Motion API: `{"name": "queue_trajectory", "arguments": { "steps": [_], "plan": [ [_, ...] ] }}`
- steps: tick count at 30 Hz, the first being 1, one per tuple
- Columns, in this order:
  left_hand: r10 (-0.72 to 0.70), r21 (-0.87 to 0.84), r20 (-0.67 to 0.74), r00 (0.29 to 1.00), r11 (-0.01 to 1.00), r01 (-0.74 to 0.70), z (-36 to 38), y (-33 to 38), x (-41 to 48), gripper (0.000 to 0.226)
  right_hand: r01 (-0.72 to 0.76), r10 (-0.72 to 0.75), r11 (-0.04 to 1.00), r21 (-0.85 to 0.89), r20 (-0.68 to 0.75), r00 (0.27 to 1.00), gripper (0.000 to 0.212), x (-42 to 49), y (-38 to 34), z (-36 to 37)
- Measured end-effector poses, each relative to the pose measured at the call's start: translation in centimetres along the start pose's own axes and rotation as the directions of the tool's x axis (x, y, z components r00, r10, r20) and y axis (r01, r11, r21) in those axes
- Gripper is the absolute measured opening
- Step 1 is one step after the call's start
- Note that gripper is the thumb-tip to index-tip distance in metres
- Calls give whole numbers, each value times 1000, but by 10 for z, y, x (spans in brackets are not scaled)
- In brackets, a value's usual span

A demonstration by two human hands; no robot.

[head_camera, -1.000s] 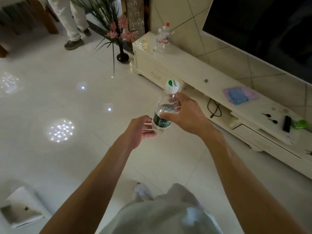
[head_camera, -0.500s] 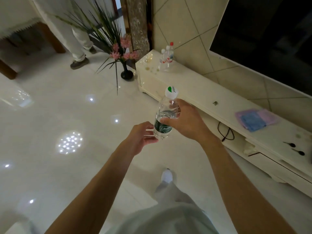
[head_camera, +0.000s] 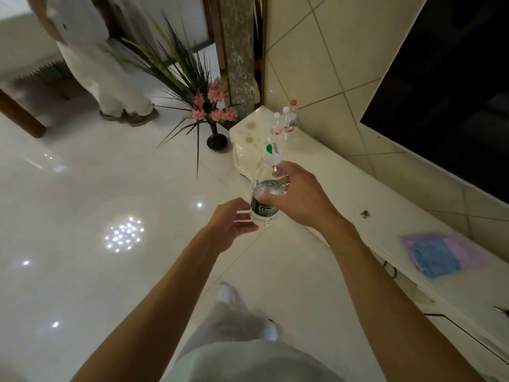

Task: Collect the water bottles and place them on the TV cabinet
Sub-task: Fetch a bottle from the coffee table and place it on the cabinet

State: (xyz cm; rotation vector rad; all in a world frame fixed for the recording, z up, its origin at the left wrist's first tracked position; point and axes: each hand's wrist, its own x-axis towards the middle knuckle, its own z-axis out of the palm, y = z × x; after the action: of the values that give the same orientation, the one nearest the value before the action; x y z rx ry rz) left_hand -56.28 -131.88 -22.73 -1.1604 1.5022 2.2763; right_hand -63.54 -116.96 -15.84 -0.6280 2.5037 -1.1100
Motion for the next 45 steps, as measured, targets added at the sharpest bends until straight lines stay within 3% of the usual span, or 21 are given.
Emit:
{"name": "queue_trajectory", "arguments": {
  "steps": [7,13,16,24,38,45],
  "plan": [
    [-63,-11,13,998,998,64,9,41,79,14,-72,72,997,3,21,997,68,81,16,-1],
    [-75,39,81,994,997,72,28,107,166,15,-153,153,988,3,-58,986,68,171,18,-16],
    [-99,50,111,989,994,94,37,137,204,26,-197,197,980,-1,-90,976,66,210,16,-26],
    [-175,101,143,974,982,162,53,186,274,19,-276,277,961,22,-100,956,62,290,32,-40],
    [-244,187,33,969,954,234,124,230,386,13,-344,351,932,109,-54,935,66,405,110,-84],
    [-293,159,-41,955,942,295,165,248,450,25,-345,353,926,155,-27,935,68,465,147,-106]
  ]
}}
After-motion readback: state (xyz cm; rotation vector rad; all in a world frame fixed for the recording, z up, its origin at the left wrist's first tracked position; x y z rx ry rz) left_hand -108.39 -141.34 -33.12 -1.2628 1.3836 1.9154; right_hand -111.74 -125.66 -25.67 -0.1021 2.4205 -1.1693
